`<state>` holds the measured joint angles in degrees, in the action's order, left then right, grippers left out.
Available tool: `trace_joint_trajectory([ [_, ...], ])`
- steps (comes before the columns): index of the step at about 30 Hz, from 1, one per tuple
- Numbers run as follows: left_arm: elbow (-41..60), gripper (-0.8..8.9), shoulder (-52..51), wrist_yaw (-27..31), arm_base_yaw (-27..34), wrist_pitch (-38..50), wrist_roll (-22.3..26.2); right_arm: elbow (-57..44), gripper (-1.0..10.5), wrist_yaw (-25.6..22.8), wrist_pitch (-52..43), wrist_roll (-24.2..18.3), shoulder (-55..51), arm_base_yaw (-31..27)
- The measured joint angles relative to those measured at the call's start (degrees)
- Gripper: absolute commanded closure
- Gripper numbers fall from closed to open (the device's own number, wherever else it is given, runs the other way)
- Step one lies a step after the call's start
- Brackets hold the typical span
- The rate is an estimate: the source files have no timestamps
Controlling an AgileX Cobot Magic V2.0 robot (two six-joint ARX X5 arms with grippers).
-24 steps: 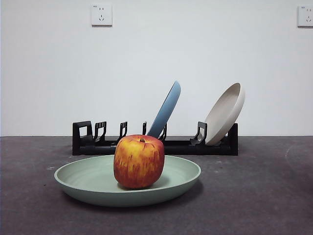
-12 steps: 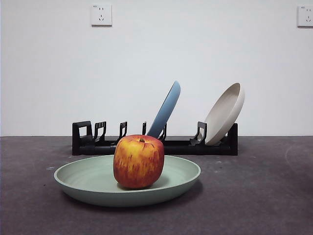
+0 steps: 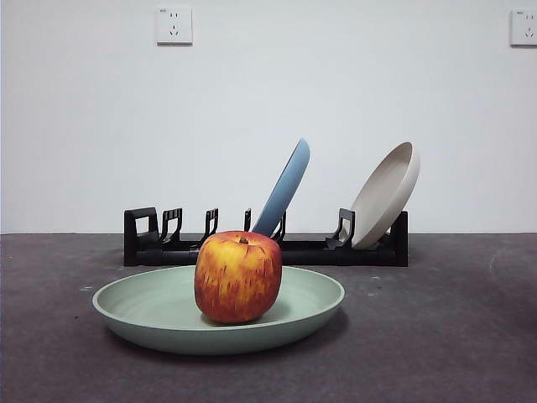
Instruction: Take the green plate from the plate rack,put the plate on the table,take the apple from the table,put the apple in the plate
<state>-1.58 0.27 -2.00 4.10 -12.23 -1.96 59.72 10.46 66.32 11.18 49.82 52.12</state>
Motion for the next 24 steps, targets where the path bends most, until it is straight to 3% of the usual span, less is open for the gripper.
trace_joint_trajectory([
  [21,0.00,8.17,0.00,0.09,0.00,0.00,-0.76,0.00,9.5,-0.04,0.00,-0.04,-0.04,-0.04],
  [24,0.00,8.17,0.00,0.09,-0.02,0.00,-0.79,0.00,9.5,-1.84,-0.70,-2.16,-0.66,-2.14],
])
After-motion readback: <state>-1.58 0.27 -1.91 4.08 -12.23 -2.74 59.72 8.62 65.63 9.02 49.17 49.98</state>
